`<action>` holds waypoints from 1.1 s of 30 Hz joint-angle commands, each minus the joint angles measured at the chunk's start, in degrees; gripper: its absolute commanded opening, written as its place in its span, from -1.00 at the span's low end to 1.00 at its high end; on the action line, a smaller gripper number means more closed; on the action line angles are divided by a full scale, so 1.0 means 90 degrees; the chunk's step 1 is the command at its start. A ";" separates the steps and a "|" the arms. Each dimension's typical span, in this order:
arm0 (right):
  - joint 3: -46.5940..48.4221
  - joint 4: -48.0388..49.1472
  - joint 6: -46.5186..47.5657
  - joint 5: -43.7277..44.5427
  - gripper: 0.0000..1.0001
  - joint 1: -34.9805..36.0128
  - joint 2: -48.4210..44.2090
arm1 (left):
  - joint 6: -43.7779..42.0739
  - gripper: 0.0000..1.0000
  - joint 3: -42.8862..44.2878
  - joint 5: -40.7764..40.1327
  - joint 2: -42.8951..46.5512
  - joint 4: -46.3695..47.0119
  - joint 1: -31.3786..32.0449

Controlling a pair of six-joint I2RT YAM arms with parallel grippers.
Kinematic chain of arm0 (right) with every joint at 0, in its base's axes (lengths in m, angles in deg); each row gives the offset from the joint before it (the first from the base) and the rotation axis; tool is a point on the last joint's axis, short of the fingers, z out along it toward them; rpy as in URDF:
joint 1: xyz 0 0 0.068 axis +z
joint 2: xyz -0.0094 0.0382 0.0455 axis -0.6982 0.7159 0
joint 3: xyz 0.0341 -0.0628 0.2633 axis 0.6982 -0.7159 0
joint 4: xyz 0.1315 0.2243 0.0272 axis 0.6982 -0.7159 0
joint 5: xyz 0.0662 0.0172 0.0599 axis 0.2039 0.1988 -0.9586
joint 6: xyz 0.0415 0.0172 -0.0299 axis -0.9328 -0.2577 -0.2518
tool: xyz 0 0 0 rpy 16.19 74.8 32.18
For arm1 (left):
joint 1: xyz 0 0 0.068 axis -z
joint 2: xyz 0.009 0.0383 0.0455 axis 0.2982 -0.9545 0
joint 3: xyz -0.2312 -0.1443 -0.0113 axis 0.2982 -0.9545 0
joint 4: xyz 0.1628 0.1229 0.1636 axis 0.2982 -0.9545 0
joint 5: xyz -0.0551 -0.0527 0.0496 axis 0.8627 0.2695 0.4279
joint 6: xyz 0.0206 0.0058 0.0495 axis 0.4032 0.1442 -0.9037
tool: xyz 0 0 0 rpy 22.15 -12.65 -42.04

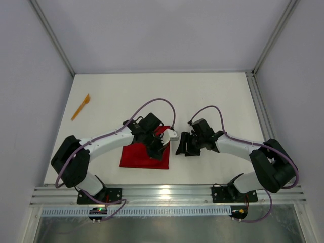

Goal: Fold the napkin into a case and place the utensils inside
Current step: Fold the top corner of the square-folded napkin.

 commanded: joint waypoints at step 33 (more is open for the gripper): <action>0.0056 0.0058 -0.0006 0.0121 0.26 -0.0013 0.0098 | 0.0239 -1.00 0.0092 0.0365 -0.0683 0.0880 0.0407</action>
